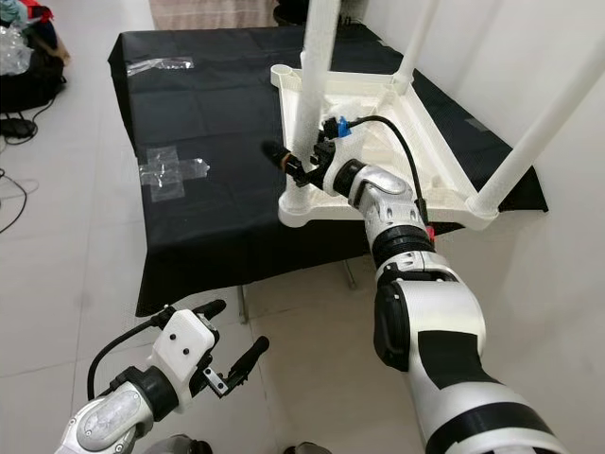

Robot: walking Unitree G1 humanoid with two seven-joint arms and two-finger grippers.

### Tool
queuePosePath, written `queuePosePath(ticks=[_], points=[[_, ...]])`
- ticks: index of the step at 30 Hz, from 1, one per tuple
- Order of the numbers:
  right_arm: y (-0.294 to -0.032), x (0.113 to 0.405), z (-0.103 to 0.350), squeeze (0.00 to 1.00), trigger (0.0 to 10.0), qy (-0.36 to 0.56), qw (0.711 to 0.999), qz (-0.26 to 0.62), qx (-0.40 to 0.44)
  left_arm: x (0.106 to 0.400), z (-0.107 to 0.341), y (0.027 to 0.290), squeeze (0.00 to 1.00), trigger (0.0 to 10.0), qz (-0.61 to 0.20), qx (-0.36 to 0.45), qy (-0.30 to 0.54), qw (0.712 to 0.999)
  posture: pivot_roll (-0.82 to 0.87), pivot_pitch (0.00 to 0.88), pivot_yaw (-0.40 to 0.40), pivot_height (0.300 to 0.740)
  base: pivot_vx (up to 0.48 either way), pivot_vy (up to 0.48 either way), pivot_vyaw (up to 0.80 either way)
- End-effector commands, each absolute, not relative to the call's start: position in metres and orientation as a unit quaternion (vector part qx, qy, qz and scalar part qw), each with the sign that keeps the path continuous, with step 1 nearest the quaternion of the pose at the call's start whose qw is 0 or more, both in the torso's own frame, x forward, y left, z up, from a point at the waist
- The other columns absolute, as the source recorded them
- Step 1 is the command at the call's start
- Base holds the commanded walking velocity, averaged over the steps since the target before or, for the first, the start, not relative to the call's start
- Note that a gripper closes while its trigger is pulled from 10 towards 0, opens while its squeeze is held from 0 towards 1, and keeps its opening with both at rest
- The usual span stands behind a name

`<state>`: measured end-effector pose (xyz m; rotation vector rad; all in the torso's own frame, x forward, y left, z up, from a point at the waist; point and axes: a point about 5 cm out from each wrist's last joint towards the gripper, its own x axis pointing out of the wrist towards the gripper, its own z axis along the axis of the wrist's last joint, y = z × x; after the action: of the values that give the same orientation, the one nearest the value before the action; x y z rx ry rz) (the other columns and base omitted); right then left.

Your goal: Building children table

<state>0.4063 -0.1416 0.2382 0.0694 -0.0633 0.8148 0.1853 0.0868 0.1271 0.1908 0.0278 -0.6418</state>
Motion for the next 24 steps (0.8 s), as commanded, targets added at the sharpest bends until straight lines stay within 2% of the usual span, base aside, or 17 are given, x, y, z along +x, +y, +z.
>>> queuePosePath(ticks=[1, 6, 12, 13, 14, 16, 21, 24], points=[[-0.129, 0.404, 0.236, 0.00, 10.0, -0.018, 0.898, 0.438, 0.045, 0.181, 0.127, 0.085, 0.00, 10.0, -0.323, 0.096, 0.018, 0.941, 0.11, 0.170, -0.104, 0.740, 0.000, 0.000, 0.00], [-0.119, 0.404, 0.239, 0.00, 10.0, -0.022, 0.893, 0.448, 0.032, 0.179, 0.128, 0.084, 0.00, 10.0, -0.325, 0.093, 0.018, 0.941, 0.11, 0.183, -0.108, 0.740, 0.000, 0.000, 0.00], [-0.109, 0.406, 0.241, 0.00, 10.0, -0.032, 0.901, 0.431, 0.025, 0.178, 0.130, 0.083, 0.00, 10.0, -0.325, 0.091, 0.017, 0.941, 0.10, 0.186, -0.111, 0.740, 0.000, 0.000, 0.00], [-0.106, 0.407, 0.240, 0.00, 6.1, -0.033, 0.903, 0.429, 0.023, 0.179, 0.130, 0.082, 0.00, 10.0, -0.324, 0.090, 0.016, 0.941, 0.10, 0.186, -0.115, 0.740, 0.000, 0.000, 0.00], [-0.103, 0.407, 0.238, 0.00, 0.0, -0.030, 0.905, 0.425, 0.022, 0.179, 0.130, 0.082, 0.00, 10.0, -0.324, 0.090, 0.015, 0.942, 0.11, 0.183, -0.118, 0.740, 0.000, 0.000, 0.00], [-0.101, 0.406, 0.236, 0.00, 0.0, -0.028, 0.905, 0.425, 0.014, 0.179, 0.130, 0.081, 0.00, 10.0, -0.324, 0.090, 0.015, 0.942, 0.11, 0.183, -0.118, 0.740, 0.000, 0.000, 0.00], [-0.105, 0.409, 0.230, 0.00, 0.0, -0.018, 0.927, 0.373, -0.028, 0.182, 0.129, 0.081, 0.00, 10.0, -0.322, 0.091, 0.014, 0.942, 0.10, 0.174, -0.117, 0.740, 0.000, 0.000, 0.00], [-0.105, 0.409, 0.230, 0.00, 0.0, -0.018, 0.927, 0.373, -0.028, 0.182, 0.129, 0.081, 0.00, 10.0, -0.322, 0.091, 0.014, 0.942, 0.10, 0.174, -0.117, 0.740, 0.000, 0.000, 0.00]])
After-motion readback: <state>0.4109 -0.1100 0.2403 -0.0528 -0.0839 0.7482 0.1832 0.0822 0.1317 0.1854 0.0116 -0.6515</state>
